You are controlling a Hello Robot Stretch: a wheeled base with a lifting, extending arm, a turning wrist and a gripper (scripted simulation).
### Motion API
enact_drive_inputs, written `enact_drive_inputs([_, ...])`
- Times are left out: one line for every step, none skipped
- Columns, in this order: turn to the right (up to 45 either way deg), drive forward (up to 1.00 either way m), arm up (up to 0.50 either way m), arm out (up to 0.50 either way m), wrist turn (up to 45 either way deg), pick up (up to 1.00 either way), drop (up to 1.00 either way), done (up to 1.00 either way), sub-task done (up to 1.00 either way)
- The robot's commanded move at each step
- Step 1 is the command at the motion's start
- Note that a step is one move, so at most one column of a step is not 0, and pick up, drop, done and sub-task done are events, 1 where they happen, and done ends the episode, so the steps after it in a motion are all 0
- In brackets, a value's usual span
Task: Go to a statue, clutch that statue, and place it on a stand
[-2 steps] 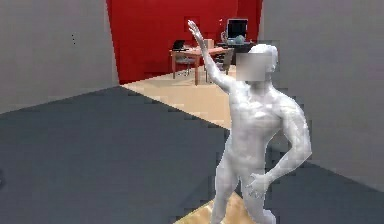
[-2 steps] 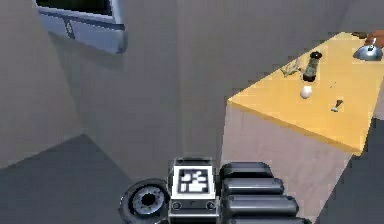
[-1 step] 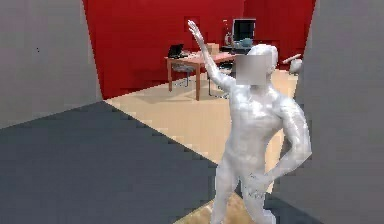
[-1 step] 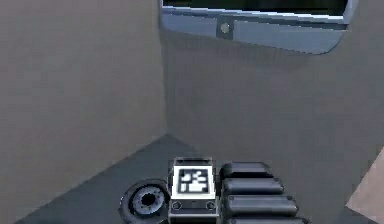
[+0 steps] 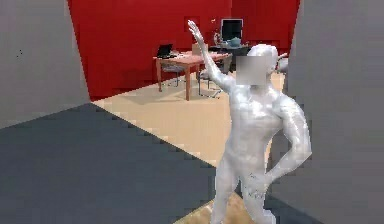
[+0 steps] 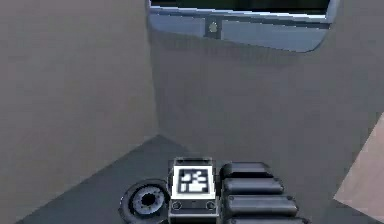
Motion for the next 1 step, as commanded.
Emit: enact_drive_inputs([0.0,1.00,0.00,0.00,0.0,0.00,0.00,0.00,0.00])
